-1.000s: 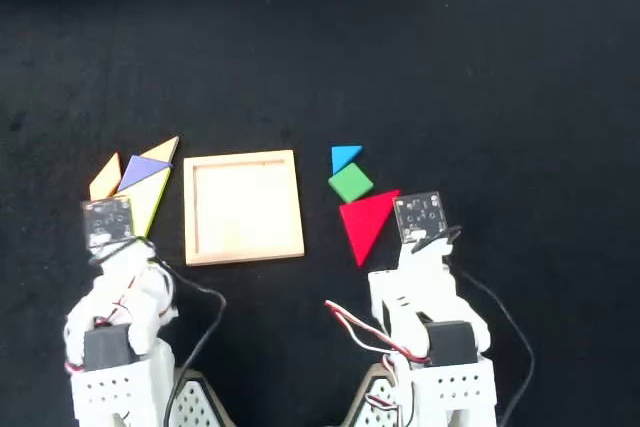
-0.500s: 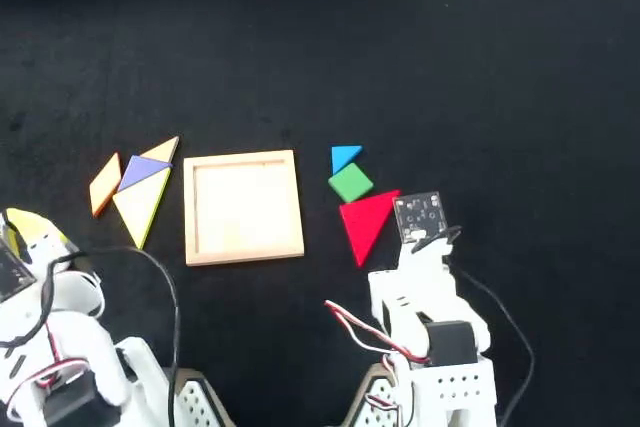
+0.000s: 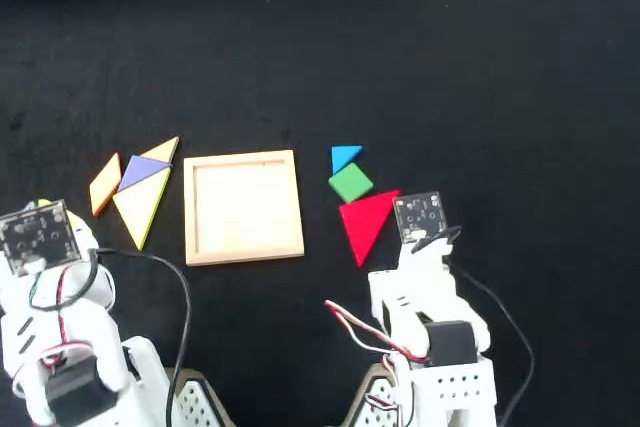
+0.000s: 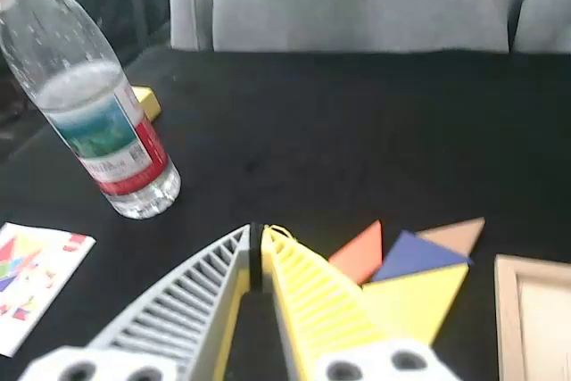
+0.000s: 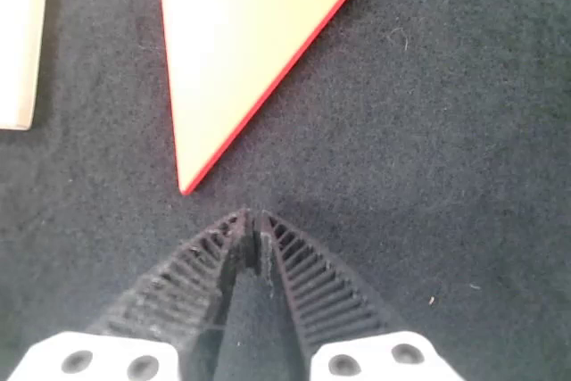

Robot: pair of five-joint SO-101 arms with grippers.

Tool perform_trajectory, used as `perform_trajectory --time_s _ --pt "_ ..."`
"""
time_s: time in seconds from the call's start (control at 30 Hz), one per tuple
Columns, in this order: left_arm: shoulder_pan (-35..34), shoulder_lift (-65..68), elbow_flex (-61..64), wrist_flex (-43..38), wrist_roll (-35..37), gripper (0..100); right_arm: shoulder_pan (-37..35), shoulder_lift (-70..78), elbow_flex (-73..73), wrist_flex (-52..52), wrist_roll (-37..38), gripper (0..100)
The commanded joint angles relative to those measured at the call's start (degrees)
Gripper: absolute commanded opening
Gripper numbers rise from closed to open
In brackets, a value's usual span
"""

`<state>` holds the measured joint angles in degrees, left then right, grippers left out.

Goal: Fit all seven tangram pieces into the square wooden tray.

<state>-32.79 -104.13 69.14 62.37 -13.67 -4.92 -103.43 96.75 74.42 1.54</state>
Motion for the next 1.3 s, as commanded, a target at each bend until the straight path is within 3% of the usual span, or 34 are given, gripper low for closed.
perform_trajectory --time_s 0.0,0.17,0.37,0.47,0.63,0.77,0.9,0.97,1.13,1.27 --pt "3.82 7.3 2.07 -2.37 -3.87 3 0.97 -4.88 -0.13 0.35 -0.18 1.2" --pt "6.11 28.57 -9.63 -0.26 -4.04 3 0.97 -4.88 -0.13 0.35 -0.18 1.2" --pt "14.99 62.86 -34.24 17.93 -4.4 3 0.97 -4.88 -0.13 0.35 -0.18 1.2" --pt "17.45 76.66 -39.69 21.63 -4.13 3 0.97 -4.88 -0.13 0.35 -0.18 1.2" --pt "17.89 82.64 -41.98 19.52 -5.71 6 0.97 -4.88 -0.13 0.35 -0.18 1.2" --pt "17.71 81.76 -41.98 19.25 -12.57 17 0.97 -4.88 -0.13 0.35 -0.18 1.2" --pt "17.8 83.16 -40.48 18.37 -20.57 16 0.97 -4.88 -0.13 0.35 -0.18 1.2" --pt "17.71 84.48 -39.08 14.68 -18.99 16 0.97 -4.88 -0.13 0.35 -0.18 1.2" --pt "15.52 89.67 -37.76 4.75 -7.3 21 0.97 -4.88 -0.13 0.35 -0.18 1.2" --pt "14.81 94.33 -38.02 0.7 -5.8 27 0.97 -4.88 -0.13 0.35 -0.18 1.2"
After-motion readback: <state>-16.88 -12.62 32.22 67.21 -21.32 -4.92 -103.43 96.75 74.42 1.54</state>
